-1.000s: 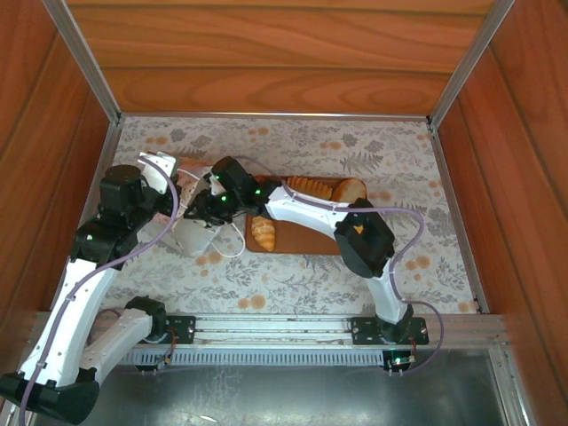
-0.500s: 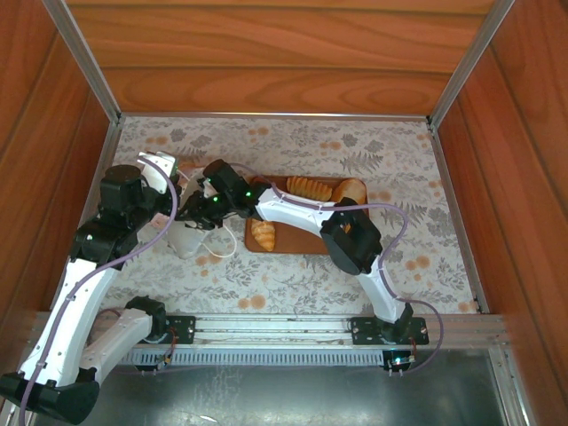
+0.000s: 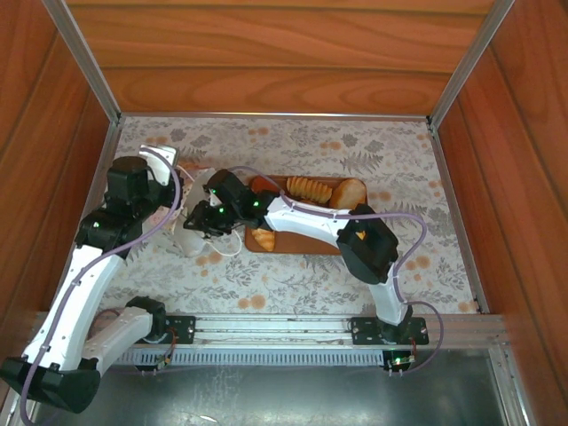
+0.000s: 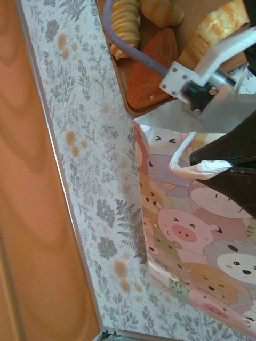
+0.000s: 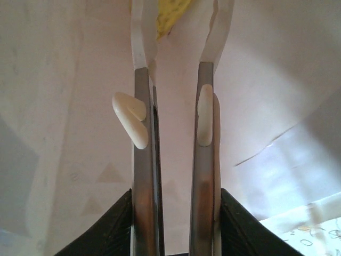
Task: Take the fake bread out of the paper bag
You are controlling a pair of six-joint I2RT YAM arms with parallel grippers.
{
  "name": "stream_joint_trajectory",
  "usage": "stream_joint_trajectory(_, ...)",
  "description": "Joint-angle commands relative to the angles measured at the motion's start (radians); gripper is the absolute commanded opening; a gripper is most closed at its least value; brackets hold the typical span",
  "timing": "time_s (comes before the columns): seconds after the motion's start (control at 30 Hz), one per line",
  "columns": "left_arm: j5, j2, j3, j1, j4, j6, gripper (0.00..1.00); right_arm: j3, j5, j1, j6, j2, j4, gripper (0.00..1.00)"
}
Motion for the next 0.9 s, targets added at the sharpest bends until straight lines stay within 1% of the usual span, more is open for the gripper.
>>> stream_joint_trajectory(0.0,0.023,-0.007,0.027,-0.007,0.029,-0.027,0.00,0.034,-0.011,0.009,-0.017,0.015,0.010,0.39)
stream_joint_trajectory(0.17,0.037,-0.026,0.019,-0.007,0.035,-0.030,0.00,0.146,-0.061,0.007,-0.025,0.094,-0.034,0.39)
stream_joint_trajectory(0.33,0.066,-0.046,0.010,-0.007,0.035,-0.014,0.00,0.149,-0.076,-0.011,0.030,0.114,0.012,0.40)
stream_joint_trajectory(0.5,0.101,-0.041,0.005,-0.008,0.035,-0.002,0.00,0.126,-0.131,-0.028,0.121,0.148,0.122,0.42)
stream_joint_trajectory(0.67,0.114,-0.039,-0.013,-0.008,0.036,-0.005,0.00,0.204,-0.167,-0.037,0.158,0.207,0.088,0.44)
stream_joint_trajectory(0.87,0.148,-0.020,-0.004,-0.008,0.039,0.002,0.00,0.270,-0.208,-0.037,0.187,0.253,0.105,0.44)
